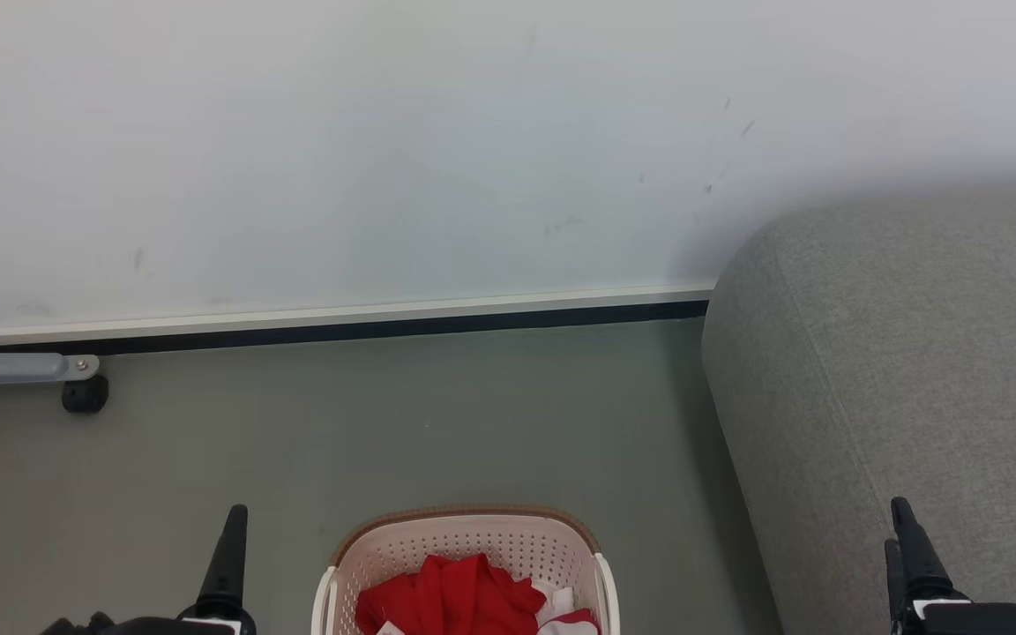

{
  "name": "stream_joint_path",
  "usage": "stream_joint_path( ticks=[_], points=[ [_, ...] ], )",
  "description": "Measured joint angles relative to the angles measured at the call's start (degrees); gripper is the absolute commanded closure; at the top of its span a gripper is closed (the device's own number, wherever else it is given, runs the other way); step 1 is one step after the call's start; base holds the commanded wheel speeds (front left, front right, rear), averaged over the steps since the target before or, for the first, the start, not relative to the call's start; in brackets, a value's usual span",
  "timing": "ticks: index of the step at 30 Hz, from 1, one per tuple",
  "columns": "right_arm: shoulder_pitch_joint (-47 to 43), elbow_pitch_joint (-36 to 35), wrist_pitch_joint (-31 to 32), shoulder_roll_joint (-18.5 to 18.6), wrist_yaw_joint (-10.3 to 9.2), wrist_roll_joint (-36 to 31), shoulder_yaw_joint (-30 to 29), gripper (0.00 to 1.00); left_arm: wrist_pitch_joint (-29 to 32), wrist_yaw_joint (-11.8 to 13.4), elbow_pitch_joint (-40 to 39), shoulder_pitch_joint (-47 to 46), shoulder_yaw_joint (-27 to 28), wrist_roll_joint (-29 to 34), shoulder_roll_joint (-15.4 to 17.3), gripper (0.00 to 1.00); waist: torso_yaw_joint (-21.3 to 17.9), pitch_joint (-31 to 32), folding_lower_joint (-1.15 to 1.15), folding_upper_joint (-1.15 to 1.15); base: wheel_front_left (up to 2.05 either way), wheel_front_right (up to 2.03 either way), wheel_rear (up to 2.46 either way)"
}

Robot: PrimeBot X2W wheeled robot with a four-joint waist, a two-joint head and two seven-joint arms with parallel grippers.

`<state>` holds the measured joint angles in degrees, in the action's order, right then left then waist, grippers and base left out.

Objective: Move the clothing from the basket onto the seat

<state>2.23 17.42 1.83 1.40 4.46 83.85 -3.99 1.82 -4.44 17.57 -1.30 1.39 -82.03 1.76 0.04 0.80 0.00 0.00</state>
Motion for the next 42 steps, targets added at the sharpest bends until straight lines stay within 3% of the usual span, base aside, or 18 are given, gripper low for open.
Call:
stream_joint_path(
  ticks=[20,42],
  points=[
    [-0.4,-3.2,-4.0,2.6,-3.25,-23.0,7.9,0.0,-4.0,3.2,-3.3,-0.1,-5.9,23.0,2.0,0.0,0.0,0.9,0.0,0.0,0.0,0.0,0.0],
    [-0.8,-4.0,-8.6,4.6,-6.12,-41.9,15.1,0.0,-8.7,6.5,-4.2,2.2,-8.0,44.9,4.3,0.0,0.0,2.2,0.0,0.0,0.0,0.0,0.0]
  ],
)
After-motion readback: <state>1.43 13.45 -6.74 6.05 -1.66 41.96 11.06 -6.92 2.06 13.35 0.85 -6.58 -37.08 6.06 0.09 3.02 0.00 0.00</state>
